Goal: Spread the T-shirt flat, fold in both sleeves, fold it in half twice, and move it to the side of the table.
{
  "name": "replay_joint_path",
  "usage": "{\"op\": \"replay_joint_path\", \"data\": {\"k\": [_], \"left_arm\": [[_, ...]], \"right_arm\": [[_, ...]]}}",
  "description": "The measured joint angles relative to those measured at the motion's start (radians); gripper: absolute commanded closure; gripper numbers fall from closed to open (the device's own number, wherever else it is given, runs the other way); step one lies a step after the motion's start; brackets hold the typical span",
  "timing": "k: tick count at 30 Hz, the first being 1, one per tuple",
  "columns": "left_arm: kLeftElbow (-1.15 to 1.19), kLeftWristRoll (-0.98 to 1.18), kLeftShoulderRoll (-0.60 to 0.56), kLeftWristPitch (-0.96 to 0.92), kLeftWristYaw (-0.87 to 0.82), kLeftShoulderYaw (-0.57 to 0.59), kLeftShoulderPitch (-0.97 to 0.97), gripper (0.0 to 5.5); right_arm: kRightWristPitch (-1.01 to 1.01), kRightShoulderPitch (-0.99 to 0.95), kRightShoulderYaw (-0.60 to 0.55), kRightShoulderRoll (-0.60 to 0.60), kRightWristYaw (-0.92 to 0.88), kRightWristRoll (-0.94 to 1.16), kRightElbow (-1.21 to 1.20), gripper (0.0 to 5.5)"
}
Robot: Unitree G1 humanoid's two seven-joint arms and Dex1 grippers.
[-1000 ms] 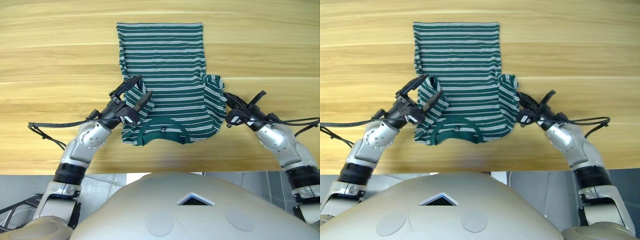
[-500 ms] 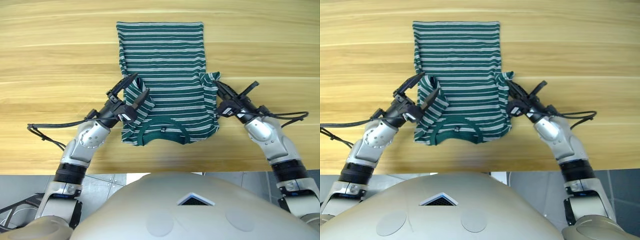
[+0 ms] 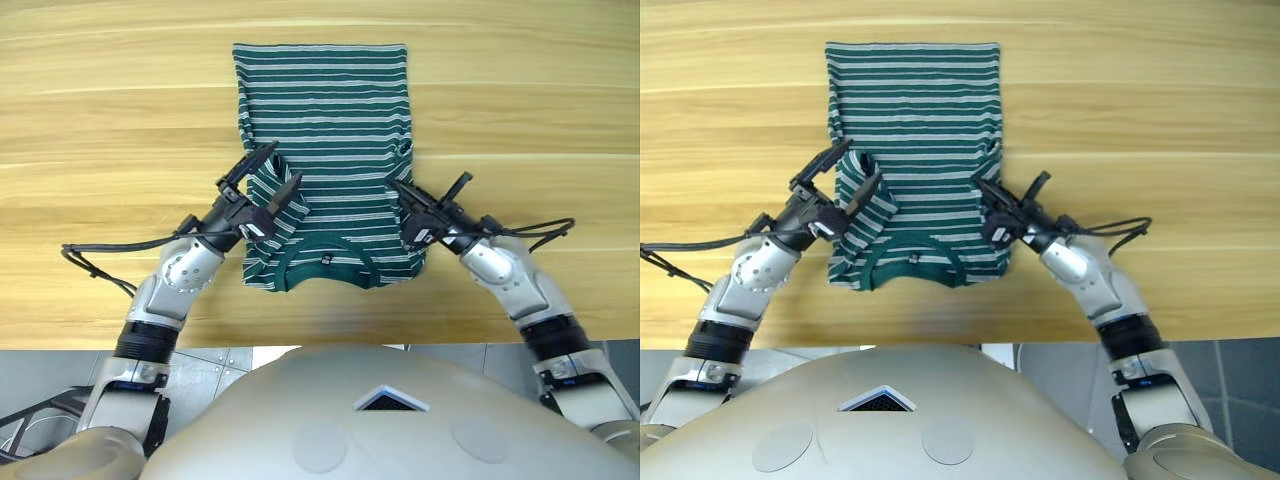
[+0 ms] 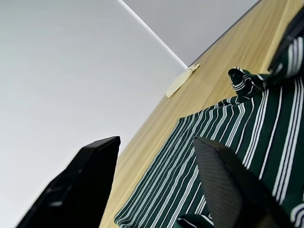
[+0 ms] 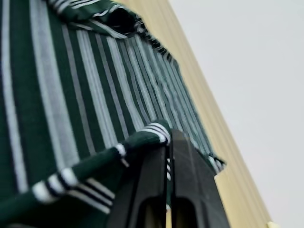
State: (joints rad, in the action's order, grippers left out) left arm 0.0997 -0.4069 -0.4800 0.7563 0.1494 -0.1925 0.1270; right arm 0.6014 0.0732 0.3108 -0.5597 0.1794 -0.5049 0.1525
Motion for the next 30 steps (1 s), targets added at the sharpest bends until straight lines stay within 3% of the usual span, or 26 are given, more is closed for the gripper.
{"op": "replay_joint_path", "data": {"k": [12,15,21,27,30], "left_arm": [[0.021,-0.005,-0.025,0.001,0.000,0.012,-0.010,2.61],[0.026,-0.012,-0.031,0.001,0.000,0.013,-0.014,2.61],[0.050,-0.021,-0.034,0.001,-0.013,0.020,-0.026,2.61],[0.059,-0.022,-0.030,0.002,-0.024,0.021,-0.041,2.61],[0.064,-0.023,-0.026,0.003,-0.030,0.021,-0.044,2.61]], "right_arm": [[0.014,0.000,0.012,-0.030,0.038,-0.021,0.014,3.03],[0.019,0.001,0.006,-0.037,0.038,-0.012,0.006,3.03],[0.027,-0.093,-0.141,0.009,-0.009,0.176,-0.078,3.03],[-0.018,-0.207,-0.163,0.051,-0.086,0.120,0.099,3.03],[-0.031,-0.266,-0.108,0.071,-0.158,-0.007,0.218,3.03]]}}
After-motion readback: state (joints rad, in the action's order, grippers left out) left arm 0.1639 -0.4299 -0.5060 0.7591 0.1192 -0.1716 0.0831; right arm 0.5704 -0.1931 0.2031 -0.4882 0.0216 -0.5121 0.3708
